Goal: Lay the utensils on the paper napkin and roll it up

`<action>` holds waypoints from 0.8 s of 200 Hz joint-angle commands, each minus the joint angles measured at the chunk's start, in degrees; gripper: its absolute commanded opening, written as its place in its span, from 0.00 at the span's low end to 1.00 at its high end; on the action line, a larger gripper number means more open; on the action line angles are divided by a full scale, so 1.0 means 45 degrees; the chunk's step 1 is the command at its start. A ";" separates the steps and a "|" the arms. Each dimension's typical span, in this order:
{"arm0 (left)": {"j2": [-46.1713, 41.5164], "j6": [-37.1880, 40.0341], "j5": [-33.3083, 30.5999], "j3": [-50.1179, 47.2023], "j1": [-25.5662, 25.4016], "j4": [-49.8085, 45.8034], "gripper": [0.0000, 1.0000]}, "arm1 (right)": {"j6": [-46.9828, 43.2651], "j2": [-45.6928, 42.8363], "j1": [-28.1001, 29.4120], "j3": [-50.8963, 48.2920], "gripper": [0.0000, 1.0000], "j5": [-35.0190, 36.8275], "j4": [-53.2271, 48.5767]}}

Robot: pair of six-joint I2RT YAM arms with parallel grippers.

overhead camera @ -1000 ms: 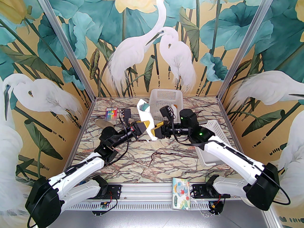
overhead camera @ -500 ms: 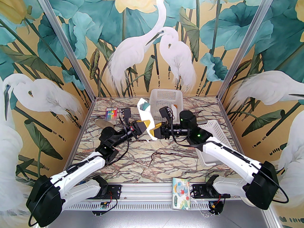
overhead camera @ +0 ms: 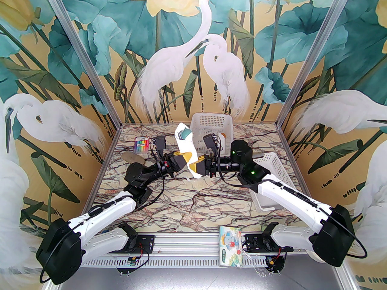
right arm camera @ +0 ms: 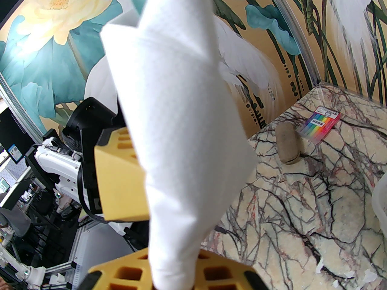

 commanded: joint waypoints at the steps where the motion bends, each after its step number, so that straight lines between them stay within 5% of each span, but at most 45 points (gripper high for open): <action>1: 0.0306 -0.0053 0.0447 0.0184 0.0024 0.0253 0.00 | 0.0213 -0.0185 0.0143 -0.0104 0.13 -0.0460 0.0620; 16: 0.0326 -0.0061 0.0438 0.0205 0.0021 0.0215 0.00 | -0.0021 -0.0341 0.0131 -0.0099 0.07 -0.0306 0.0257; 31: 0.0242 0.0004 0.0426 0.0233 0.0038 -0.0022 0.15 | -0.0330 -0.0538 0.0116 -0.0119 0.00 -0.0050 -0.0140; 122: -0.1800 -0.0641 0.1030 -0.0279 0.1164 -0.1462 0.76 | -0.0493 -0.1234 -0.0648 -0.0400 0.00 -0.0045 -0.0413; 160: -0.1263 -0.1561 0.1581 -0.0105 0.1130 -0.0538 0.85 | -0.0446 -0.0849 -0.0189 -0.0155 0.00 -0.0283 0.0024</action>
